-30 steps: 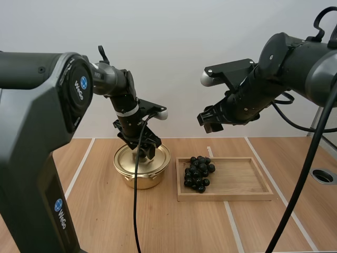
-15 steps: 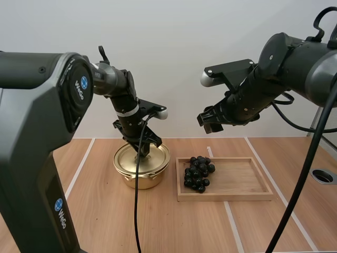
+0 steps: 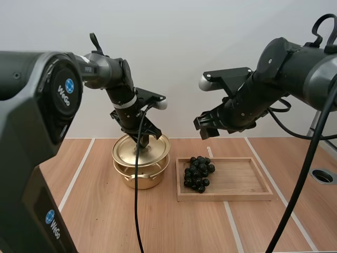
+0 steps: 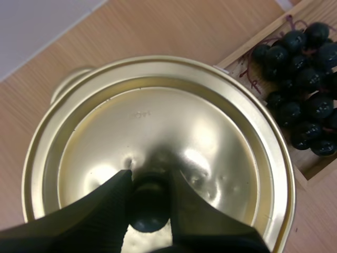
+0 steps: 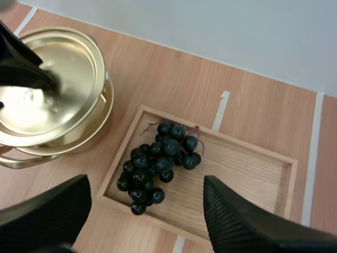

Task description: Open the pot, put the grape inside, and close it

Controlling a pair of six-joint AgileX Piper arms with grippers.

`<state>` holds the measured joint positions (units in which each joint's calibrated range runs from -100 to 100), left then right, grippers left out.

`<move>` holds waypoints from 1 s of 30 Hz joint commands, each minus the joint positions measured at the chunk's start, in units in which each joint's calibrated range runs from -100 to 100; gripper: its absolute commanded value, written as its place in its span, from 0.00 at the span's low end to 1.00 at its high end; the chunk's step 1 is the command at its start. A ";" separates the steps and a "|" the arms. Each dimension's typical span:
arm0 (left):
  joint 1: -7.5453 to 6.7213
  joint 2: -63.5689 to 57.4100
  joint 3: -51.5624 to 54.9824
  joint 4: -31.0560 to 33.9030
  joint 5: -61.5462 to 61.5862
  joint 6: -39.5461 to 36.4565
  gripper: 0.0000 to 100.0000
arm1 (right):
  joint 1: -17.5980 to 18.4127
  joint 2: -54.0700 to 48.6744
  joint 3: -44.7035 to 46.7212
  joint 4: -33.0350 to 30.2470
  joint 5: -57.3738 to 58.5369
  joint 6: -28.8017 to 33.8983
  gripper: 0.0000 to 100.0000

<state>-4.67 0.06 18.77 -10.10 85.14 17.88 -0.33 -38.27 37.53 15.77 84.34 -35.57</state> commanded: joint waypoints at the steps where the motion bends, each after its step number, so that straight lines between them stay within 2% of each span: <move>1: -0.16 -5.10 -1.71 0.04 1.31 -0.40 0.00 | -0.16 -0.30 1.44 0.46 0.94 0.21 1.00; 6: -0.16 -12.64 -5.48 0.04 4.08 -0.44 0.00 | -0.16 -0.30 2.26 1.26 0.74 0.21 1.00; 12: -0.16 -20.94 -7.00 0.04 4.25 -0.63 0.00 | -0.16 0.59 2.26 1.48 -7.09 0.23 1.00; 21: -0.16 -30.39 -7.00 0.04 5.69 -1.59 0.00 | -0.16 14.43 1.24 4.09 -12.77 0.51 1.00; 30: -0.16 -36.25 -7.00 -0.44 6.79 -2.80 0.00 | -0.16 27.47 -7.07 6.30 -7.31 0.51 1.00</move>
<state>-4.67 -34.97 12.47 -9.75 91.44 15.87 -0.33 -12.56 32.28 20.93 74.70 -35.17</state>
